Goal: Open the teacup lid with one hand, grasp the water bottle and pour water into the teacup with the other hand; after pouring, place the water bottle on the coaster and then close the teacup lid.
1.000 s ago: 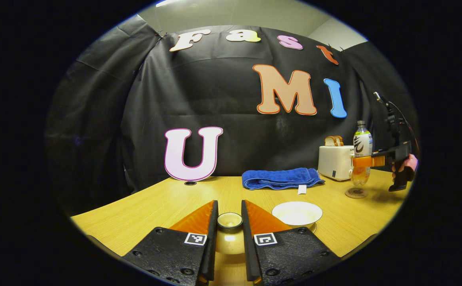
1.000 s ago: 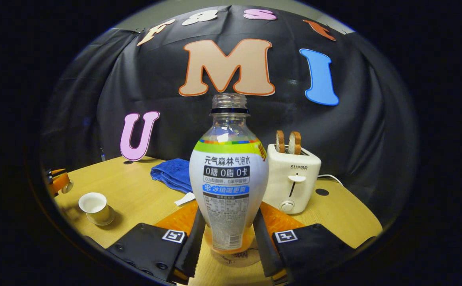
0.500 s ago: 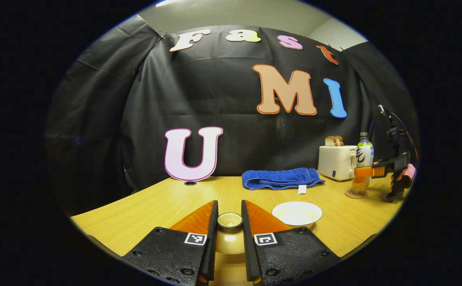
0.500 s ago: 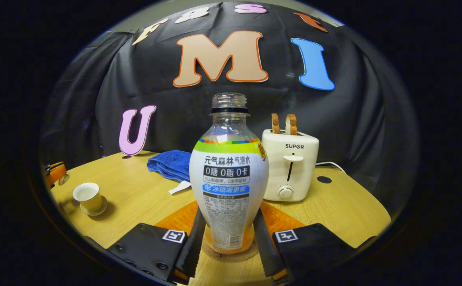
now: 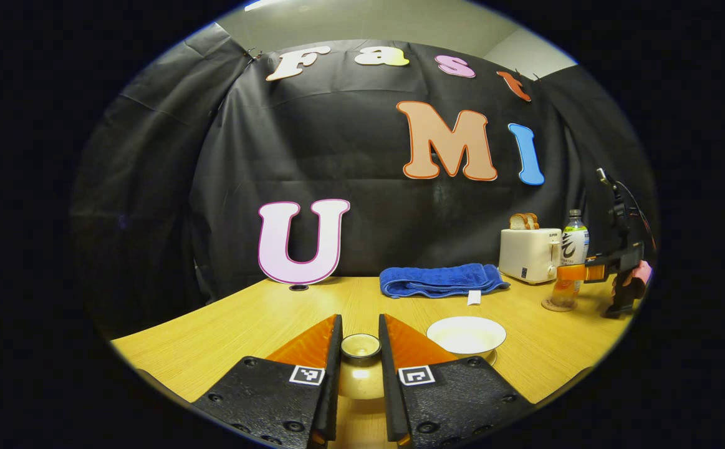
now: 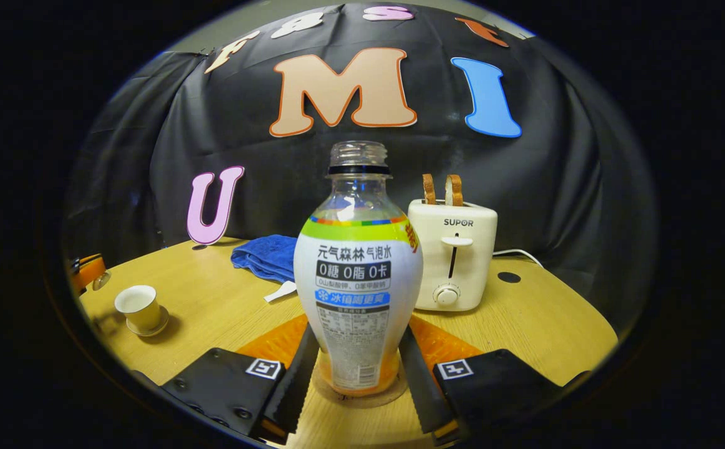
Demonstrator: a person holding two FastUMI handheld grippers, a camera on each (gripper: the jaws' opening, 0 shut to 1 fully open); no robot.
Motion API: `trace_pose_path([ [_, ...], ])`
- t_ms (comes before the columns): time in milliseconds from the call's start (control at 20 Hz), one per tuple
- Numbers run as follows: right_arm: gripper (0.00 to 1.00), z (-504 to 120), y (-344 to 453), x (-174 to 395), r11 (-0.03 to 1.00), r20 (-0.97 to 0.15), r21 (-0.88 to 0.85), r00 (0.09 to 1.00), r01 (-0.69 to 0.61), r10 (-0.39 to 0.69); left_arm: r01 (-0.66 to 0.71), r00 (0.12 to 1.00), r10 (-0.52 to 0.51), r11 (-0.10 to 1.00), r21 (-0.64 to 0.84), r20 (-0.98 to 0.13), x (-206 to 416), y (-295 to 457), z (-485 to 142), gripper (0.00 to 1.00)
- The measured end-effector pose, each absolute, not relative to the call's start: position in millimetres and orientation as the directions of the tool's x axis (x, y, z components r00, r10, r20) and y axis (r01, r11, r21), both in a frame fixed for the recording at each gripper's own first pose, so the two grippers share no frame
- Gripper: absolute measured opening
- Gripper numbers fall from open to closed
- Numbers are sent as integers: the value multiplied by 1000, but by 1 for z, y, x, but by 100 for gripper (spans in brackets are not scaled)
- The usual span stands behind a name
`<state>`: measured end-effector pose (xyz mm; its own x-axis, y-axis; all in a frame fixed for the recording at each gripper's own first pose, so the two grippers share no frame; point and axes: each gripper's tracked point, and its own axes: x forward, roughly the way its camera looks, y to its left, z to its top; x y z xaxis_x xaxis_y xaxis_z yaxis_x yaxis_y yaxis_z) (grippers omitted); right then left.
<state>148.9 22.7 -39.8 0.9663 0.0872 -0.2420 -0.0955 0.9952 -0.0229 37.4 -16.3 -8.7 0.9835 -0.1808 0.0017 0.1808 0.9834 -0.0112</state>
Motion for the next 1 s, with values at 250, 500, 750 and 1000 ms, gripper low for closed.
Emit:
trace_pose_path([
  [250,87,-45,23,140,994,-247,-6,964,-108,103,181,983,-181,983,-11,2,38,-16,-9,29],
  [500,95,-46,21,128,994,-239,24,965,-107,110,182,983,-182,983,-11,2,37,-16,-9,29],
  [750,92,-42,15,114,996,-223,19,971,-86,88,185,983,-185,983,-12,3,37,-17,-8,29],
  [1000,96,-35,15,87,997,-181,-19,981,-70,65,189,982,-189,982,-11,4,38,-17,-9,29],
])
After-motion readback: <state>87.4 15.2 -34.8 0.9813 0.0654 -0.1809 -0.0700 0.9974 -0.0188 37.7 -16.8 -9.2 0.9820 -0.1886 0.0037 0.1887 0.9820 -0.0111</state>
